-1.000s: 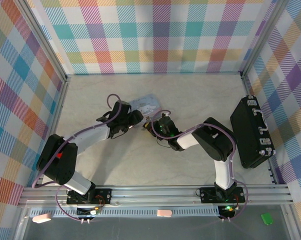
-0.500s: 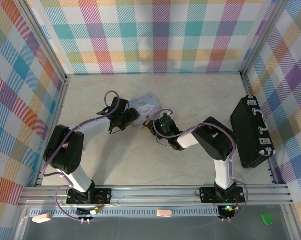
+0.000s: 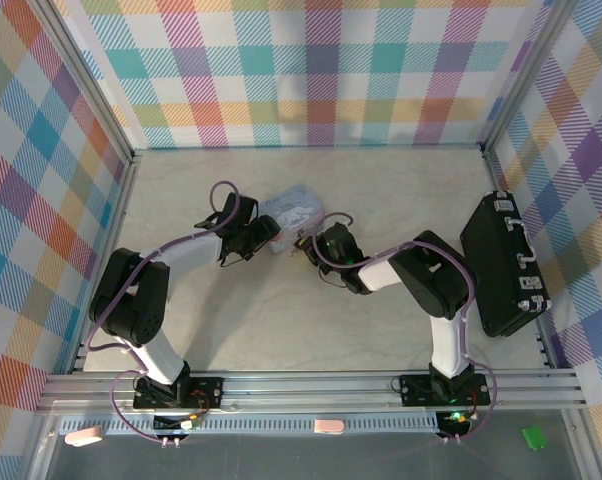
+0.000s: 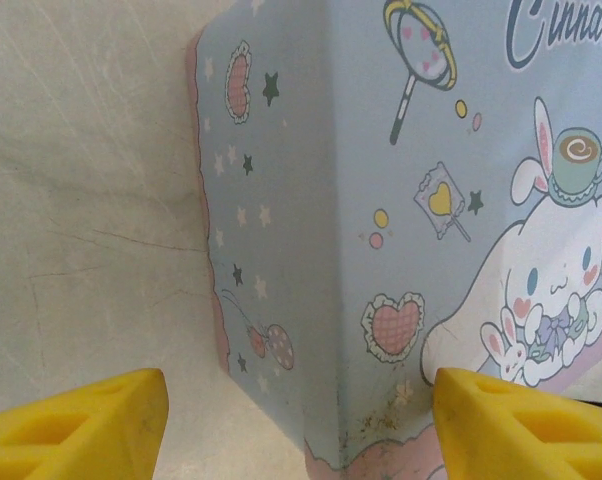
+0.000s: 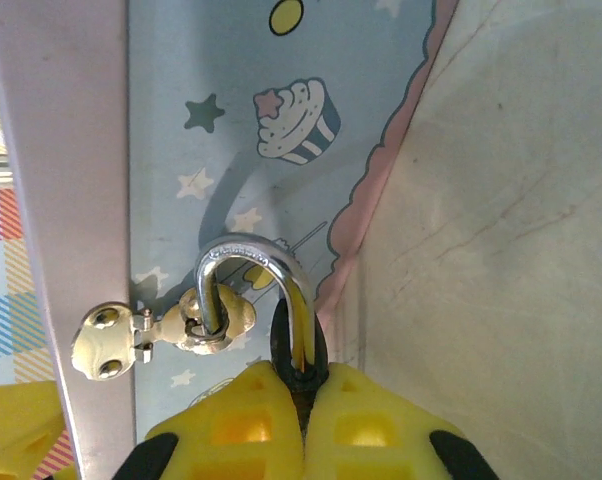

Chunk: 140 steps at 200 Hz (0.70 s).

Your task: Unlock the padlock with the key

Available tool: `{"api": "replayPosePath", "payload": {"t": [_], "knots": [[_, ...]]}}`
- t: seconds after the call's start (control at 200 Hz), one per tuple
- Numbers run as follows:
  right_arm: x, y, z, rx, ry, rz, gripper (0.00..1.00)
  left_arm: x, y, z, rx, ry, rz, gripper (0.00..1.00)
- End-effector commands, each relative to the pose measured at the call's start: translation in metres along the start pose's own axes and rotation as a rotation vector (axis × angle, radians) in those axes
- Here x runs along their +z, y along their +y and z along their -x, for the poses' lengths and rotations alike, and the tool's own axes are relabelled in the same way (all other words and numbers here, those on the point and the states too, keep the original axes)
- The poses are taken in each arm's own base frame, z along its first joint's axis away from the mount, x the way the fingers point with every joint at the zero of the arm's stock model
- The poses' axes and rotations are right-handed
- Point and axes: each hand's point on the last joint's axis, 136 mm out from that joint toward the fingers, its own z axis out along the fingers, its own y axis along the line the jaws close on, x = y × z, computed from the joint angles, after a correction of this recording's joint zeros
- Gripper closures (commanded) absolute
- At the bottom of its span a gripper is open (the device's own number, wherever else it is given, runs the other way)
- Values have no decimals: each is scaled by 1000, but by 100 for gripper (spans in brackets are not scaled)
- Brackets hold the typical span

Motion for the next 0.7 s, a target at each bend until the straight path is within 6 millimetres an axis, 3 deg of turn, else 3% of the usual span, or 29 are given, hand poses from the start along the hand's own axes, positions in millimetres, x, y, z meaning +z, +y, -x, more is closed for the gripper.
{"api": "replayPosePath", "payload": {"t": [0.0,0.25,0.5,0.695], "knots": [[-3,34,11,25,-15,70,100,6,19,-5,-23,24,57,31],[-10,48,19,44,-22,109,100,5,18,-5,-15,23,53,31],[-19,43,26,52,-23,79,100,1,13,-2,1,17,45,30],[-50,35,43,-65,-1,35,100,-29,-6,12,96,-55,-46,27]]}}
